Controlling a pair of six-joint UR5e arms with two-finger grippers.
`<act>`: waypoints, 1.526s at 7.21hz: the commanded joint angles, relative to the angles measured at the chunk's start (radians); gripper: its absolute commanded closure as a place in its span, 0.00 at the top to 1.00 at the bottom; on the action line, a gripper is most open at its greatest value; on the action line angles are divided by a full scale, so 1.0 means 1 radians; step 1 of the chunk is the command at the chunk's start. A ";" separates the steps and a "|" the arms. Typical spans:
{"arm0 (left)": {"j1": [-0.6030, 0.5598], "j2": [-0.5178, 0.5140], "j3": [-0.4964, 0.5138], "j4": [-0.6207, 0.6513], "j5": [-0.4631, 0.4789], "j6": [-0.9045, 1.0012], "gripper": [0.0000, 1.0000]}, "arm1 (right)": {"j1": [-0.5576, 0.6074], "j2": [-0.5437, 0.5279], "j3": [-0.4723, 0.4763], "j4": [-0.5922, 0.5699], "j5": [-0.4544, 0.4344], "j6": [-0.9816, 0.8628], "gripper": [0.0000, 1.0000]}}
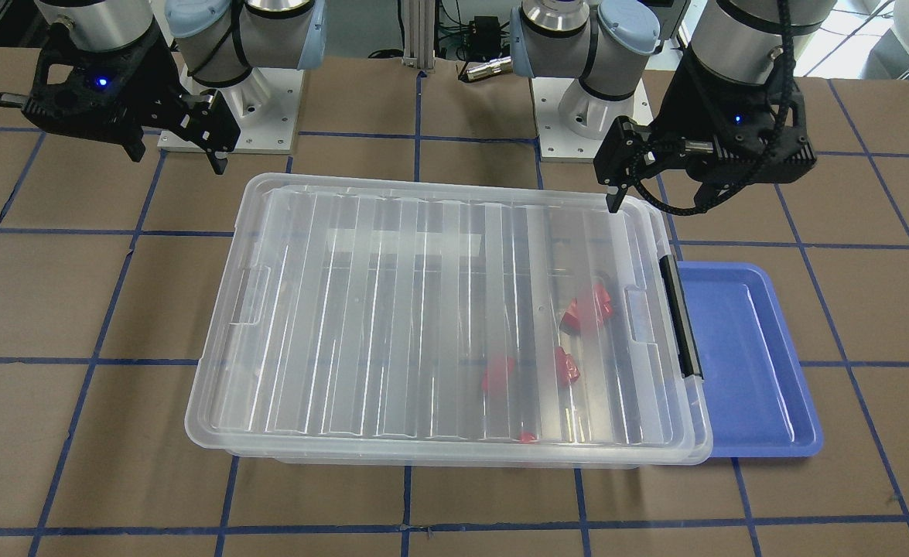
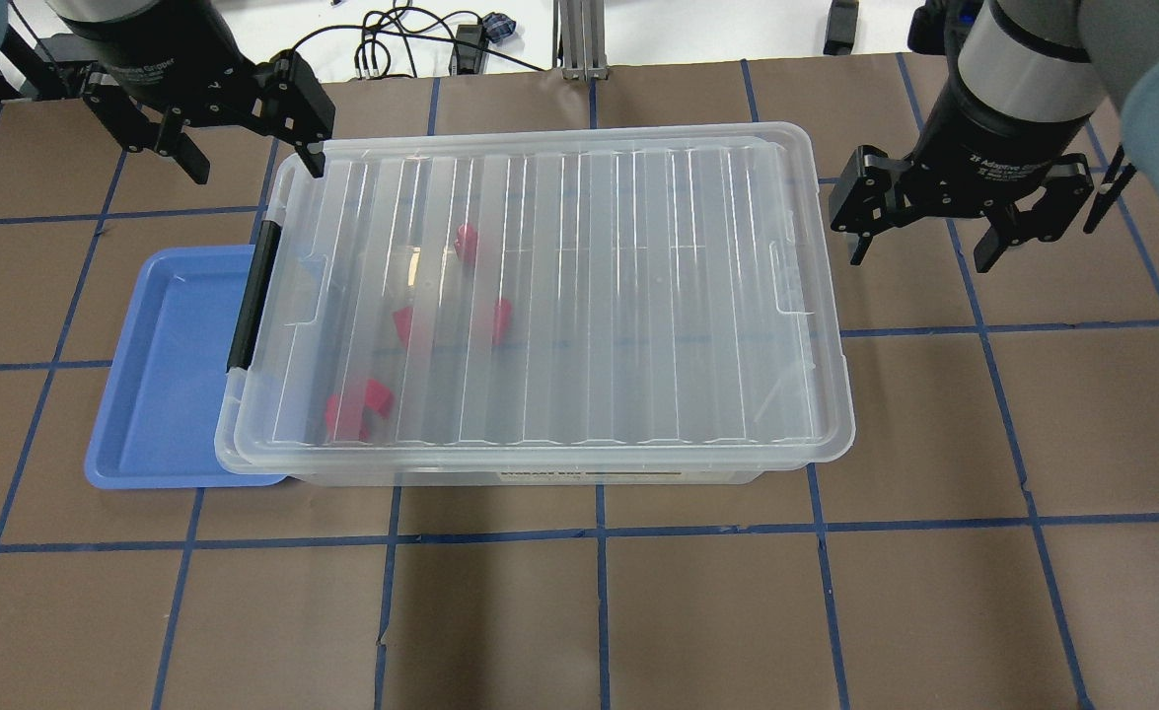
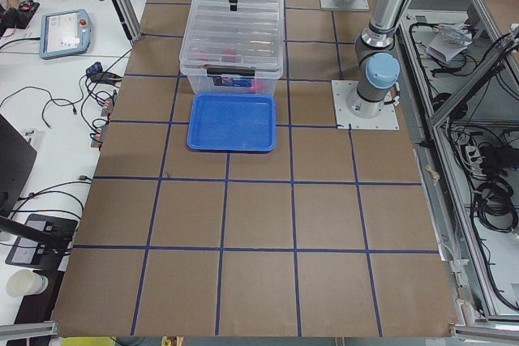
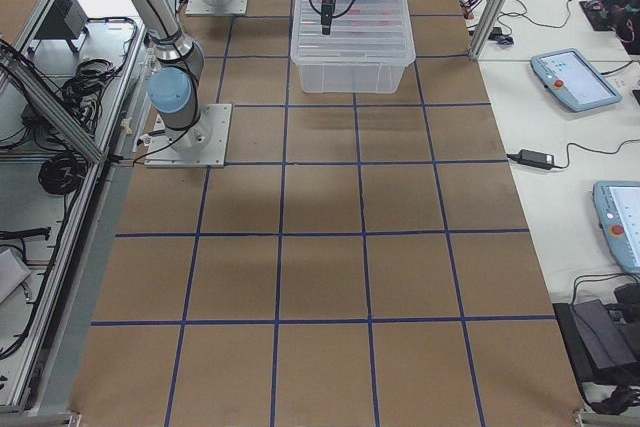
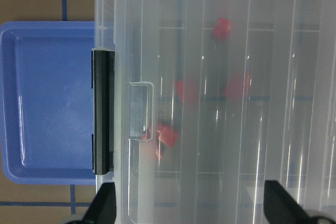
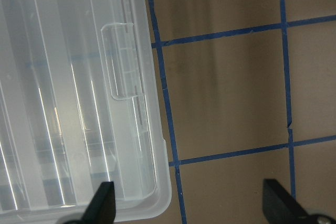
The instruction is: Place red block in blue tray from box
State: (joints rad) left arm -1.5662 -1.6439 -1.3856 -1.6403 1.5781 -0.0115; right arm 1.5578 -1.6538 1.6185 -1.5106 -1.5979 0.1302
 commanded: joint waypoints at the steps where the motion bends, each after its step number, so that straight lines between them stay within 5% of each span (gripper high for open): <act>1: 0.002 0.015 -0.001 -0.003 0.002 0.005 1.00 | -0.004 0.000 0.001 0.000 0.006 -0.001 1.00; 6: -0.002 0.007 -0.009 -0.013 0.002 0.004 1.00 | 0.002 0.017 0.003 -0.009 0.007 0.003 1.00; 11: -0.002 0.019 -0.016 -0.016 0.003 -0.002 1.00 | 0.005 0.204 0.003 -0.088 -0.001 0.012 1.00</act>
State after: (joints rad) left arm -1.5677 -1.6288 -1.4011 -1.6567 1.5815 -0.0129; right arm 1.5616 -1.4899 1.6206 -1.5797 -1.5976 0.1389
